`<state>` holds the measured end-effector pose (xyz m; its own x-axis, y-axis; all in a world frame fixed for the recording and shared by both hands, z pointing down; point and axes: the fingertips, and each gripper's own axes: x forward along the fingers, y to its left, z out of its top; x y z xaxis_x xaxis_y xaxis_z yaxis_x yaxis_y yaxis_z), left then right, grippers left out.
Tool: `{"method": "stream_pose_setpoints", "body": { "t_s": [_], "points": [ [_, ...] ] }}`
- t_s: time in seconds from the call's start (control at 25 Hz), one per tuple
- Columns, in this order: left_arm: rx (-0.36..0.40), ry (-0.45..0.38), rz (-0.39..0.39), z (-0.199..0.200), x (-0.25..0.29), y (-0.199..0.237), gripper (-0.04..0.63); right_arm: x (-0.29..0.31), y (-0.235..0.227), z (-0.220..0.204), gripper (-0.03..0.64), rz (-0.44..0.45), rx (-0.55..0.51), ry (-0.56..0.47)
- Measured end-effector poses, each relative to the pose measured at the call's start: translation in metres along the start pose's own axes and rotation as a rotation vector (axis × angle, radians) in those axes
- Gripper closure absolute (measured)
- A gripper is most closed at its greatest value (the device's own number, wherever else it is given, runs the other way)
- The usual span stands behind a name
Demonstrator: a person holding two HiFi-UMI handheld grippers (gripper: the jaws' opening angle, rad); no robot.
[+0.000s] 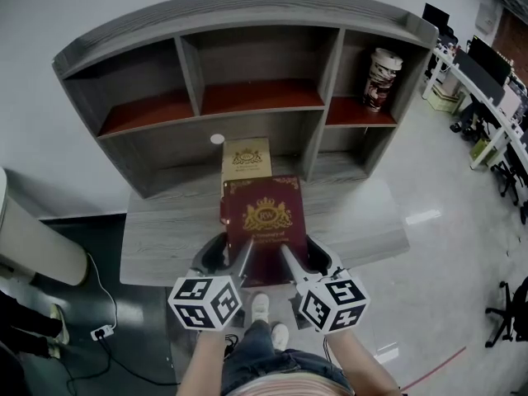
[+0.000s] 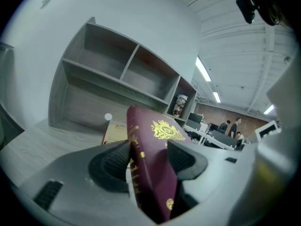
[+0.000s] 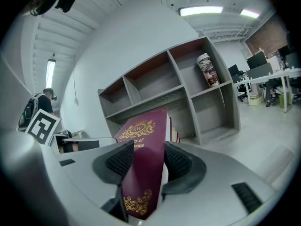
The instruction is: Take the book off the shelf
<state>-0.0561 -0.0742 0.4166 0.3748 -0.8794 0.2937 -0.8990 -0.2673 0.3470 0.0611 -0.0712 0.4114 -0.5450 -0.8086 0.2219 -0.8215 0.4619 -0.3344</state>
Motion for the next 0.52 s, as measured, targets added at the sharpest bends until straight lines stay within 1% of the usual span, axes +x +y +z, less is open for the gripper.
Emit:
{"method": "stream_pose_setpoints", "body": {
  "t_s": [0.52],
  "points": [
    [0.003,-0.002,-0.011,-0.001,-0.0027,-0.0062,0.349,-0.0077,0.0,0.0008,0.423,-0.008,-0.01,-0.01]
  ]
}}
